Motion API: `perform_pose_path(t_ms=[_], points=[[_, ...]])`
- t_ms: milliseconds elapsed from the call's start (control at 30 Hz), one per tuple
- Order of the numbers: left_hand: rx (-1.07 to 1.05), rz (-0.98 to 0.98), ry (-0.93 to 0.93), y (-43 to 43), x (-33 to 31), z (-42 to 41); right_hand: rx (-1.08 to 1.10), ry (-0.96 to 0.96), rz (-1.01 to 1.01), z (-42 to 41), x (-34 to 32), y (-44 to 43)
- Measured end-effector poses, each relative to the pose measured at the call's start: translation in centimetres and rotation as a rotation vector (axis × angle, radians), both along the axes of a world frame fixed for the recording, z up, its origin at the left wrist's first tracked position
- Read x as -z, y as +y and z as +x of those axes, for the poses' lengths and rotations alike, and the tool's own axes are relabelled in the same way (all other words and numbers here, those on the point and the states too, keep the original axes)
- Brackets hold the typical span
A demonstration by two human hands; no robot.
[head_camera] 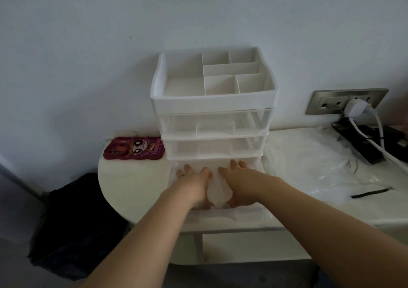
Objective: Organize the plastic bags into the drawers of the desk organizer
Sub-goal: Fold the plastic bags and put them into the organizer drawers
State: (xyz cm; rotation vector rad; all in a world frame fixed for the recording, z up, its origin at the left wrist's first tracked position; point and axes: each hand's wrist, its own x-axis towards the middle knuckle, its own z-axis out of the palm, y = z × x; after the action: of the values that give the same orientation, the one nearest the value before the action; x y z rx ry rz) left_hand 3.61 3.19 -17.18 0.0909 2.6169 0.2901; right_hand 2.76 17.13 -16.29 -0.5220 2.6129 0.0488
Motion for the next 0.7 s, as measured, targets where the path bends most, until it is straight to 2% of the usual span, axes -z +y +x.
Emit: perform_pose_path(t_ms=[100, 200, 267, 400, 567, 700], points=[[-0.016, -0.046, 0.000, 0.2, 0.0, -0.1, -0.003, 0.006, -0.051, 0.0, -0.8, 0.4], [0.007, -0.089, -0.002, 0.2, 0.2, -0.3, -0.029, 0.114, -0.239, 0.3, -2.4, 0.9], [0.018, -0.075, 0.020, 0.1, 0.2, -0.4, -0.071, 0.082, -0.322, 0.8, -2.9, 1.0], [0.035, 0.024, 0.060, -0.9, 0.1, -0.6, -0.140, -0.098, -0.192, 2.0, -2.5, 0.6], [0.027, -0.008, 0.034, -0.6, 0.2, 0.1, -0.163, 0.037, -0.107, 2.6, -2.9, 1.3], [0.022, -0.035, 0.047, -0.3, -0.3, 0.3, -0.118, 0.104, -0.184, 3.4, -3.4, 1.7]])
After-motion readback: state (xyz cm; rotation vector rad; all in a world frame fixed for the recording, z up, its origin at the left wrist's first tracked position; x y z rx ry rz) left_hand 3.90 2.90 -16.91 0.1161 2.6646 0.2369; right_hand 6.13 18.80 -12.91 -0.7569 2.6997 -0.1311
